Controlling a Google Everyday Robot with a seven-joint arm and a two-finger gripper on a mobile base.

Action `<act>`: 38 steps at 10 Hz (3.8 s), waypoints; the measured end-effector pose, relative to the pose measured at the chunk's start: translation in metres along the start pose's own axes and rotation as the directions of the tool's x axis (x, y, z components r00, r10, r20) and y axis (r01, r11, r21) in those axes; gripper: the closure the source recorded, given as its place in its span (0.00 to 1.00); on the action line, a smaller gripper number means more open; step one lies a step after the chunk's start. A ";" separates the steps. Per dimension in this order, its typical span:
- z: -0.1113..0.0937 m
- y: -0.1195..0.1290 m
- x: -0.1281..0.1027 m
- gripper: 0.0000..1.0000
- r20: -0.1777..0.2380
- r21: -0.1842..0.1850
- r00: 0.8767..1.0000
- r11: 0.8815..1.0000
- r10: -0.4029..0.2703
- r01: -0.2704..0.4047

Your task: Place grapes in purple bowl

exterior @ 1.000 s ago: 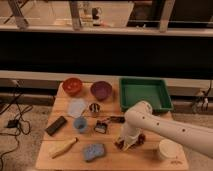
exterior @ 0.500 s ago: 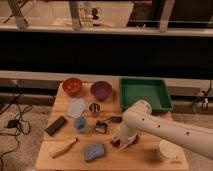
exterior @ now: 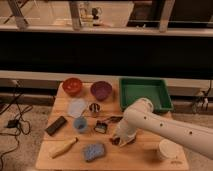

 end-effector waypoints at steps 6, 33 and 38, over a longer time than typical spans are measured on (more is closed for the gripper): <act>-0.014 -0.018 -0.010 0.91 -0.009 0.059 1.000 0.998 -0.016 0.017; -0.135 -0.177 0.064 0.91 -0.143 0.339 0.988 0.935 -0.055 0.101; -0.136 -0.179 0.065 0.91 -0.143 0.341 0.988 0.935 -0.056 0.102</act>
